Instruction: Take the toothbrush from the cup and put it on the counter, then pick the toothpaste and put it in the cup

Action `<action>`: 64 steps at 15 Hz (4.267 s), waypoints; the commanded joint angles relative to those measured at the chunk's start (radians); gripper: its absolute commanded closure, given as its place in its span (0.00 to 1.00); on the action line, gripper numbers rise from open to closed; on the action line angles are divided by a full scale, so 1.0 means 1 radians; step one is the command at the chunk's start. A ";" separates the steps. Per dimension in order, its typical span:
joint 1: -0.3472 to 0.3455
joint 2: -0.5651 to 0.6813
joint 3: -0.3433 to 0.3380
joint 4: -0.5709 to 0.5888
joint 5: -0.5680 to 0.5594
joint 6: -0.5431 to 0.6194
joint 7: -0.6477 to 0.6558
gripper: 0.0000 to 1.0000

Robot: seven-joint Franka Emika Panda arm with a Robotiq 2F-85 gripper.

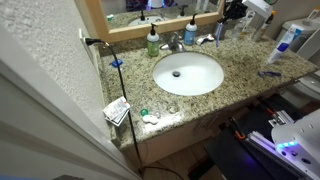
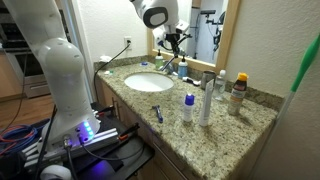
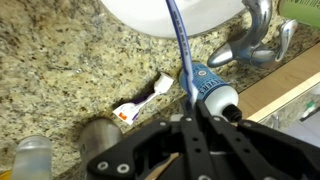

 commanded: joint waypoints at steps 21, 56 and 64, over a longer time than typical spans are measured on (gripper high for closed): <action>-0.197 0.361 -0.138 0.106 -0.046 0.007 0.435 0.98; -0.039 0.476 -0.017 0.308 -0.135 0.061 0.834 0.00; -0.035 0.700 -0.020 0.544 -0.097 0.040 0.955 0.00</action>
